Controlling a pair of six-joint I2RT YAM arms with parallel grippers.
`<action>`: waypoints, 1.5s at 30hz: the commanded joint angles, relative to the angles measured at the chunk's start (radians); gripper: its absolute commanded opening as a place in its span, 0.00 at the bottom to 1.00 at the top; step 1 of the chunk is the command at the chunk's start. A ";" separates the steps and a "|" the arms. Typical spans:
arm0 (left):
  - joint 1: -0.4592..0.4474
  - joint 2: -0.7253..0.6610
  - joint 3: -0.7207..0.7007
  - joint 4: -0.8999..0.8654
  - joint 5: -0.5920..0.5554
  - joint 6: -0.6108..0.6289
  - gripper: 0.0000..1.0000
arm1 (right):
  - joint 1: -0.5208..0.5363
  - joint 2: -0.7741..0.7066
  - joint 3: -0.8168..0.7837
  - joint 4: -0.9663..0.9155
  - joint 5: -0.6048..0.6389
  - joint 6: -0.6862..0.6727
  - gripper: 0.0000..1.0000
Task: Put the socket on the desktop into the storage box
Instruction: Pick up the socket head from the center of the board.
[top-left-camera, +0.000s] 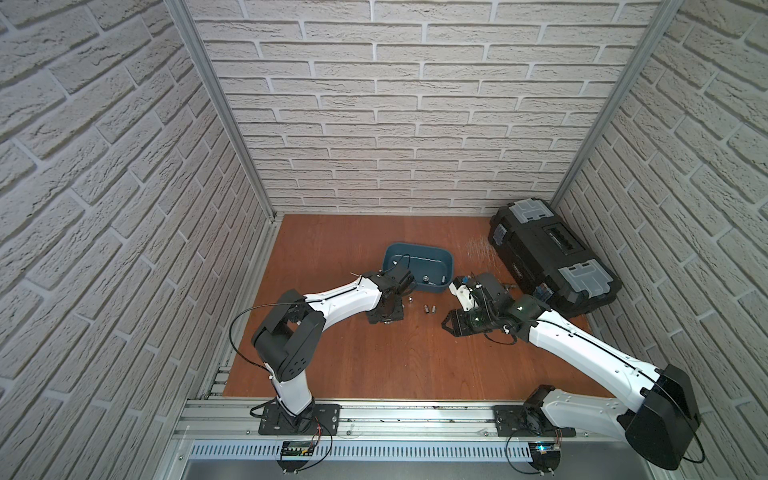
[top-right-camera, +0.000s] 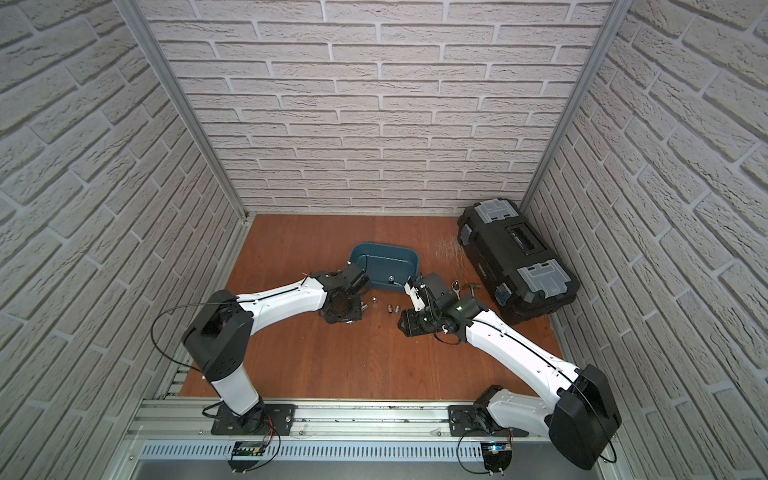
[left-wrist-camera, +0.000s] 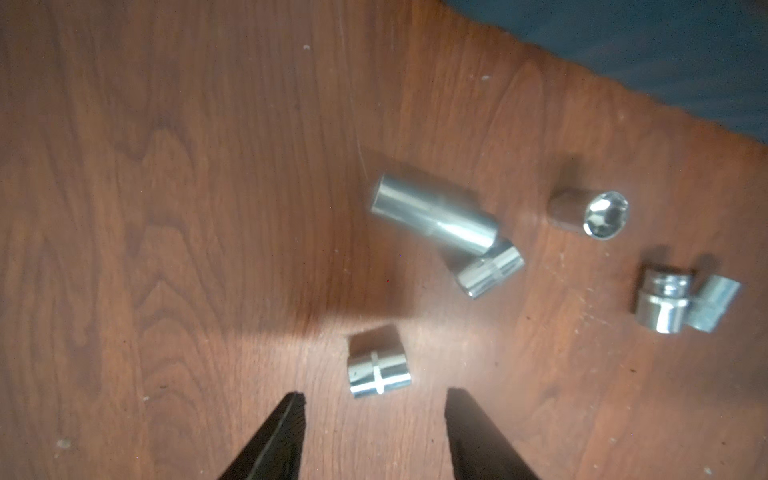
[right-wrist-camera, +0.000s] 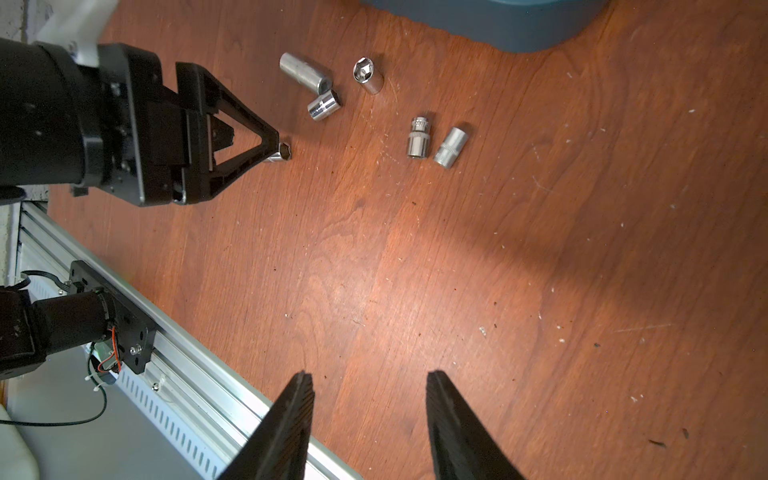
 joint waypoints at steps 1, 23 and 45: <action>-0.006 0.027 0.030 -0.035 -0.030 -0.008 0.57 | 0.009 -0.021 -0.015 0.034 0.010 0.015 0.50; -0.016 0.095 0.045 -0.027 -0.023 -0.014 0.49 | 0.009 -0.012 -0.039 0.057 0.020 0.025 0.50; -0.029 0.101 0.027 -0.020 -0.021 -0.034 0.43 | 0.014 -0.028 -0.067 0.067 -0.002 0.026 0.50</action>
